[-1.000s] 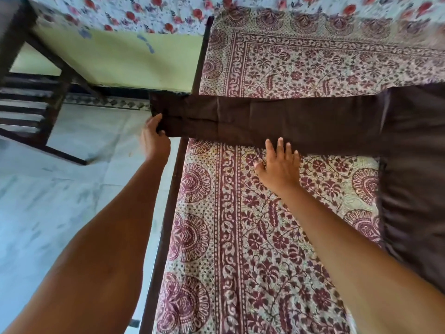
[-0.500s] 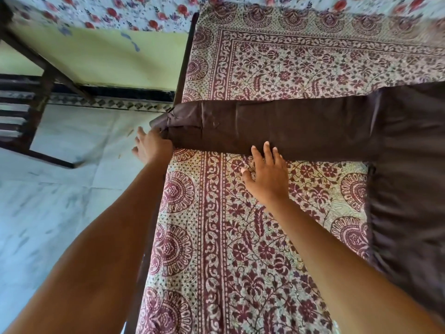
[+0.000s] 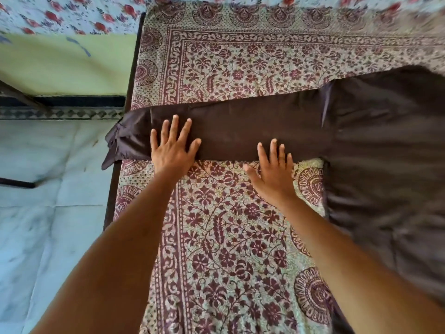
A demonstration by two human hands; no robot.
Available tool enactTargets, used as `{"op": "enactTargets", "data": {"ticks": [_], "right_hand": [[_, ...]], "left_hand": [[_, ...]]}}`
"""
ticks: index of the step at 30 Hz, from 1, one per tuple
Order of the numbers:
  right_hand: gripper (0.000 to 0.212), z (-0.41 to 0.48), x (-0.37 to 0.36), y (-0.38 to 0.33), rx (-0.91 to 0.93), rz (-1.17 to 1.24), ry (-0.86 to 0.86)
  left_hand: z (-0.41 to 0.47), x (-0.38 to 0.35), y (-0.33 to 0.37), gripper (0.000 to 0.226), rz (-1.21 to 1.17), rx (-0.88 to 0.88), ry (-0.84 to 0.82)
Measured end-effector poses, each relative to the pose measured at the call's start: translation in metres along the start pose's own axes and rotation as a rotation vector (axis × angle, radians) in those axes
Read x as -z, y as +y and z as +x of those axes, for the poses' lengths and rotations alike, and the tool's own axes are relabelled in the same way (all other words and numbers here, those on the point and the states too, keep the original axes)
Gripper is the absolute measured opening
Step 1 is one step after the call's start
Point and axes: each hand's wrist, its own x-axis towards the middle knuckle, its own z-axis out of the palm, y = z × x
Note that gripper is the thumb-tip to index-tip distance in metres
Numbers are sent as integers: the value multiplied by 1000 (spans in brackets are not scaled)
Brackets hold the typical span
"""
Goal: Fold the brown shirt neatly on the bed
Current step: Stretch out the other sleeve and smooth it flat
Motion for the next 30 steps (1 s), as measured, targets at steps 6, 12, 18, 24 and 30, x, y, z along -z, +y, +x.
{"op": "enactTargets", "data": {"ticks": [6,12,18,24,30], "right_hand": [[58,-12,36,57,188,219,241],[69,-7,46,139,-160,-11,303],[76,-12,16,167,-251,-30,294],[70,-14,15,167,-243,22,419],[71,-12,13,169,-256,0,384]], "left_hand": [[5,13,8,58,-18,209,-57],[-2,5,142,55,-55,-52,78],[6,-29,275,52,-108,-293,-73],[33,-44,250,54,65,-423,-15],[86,-23,192,52,92,-216,-34]]}}
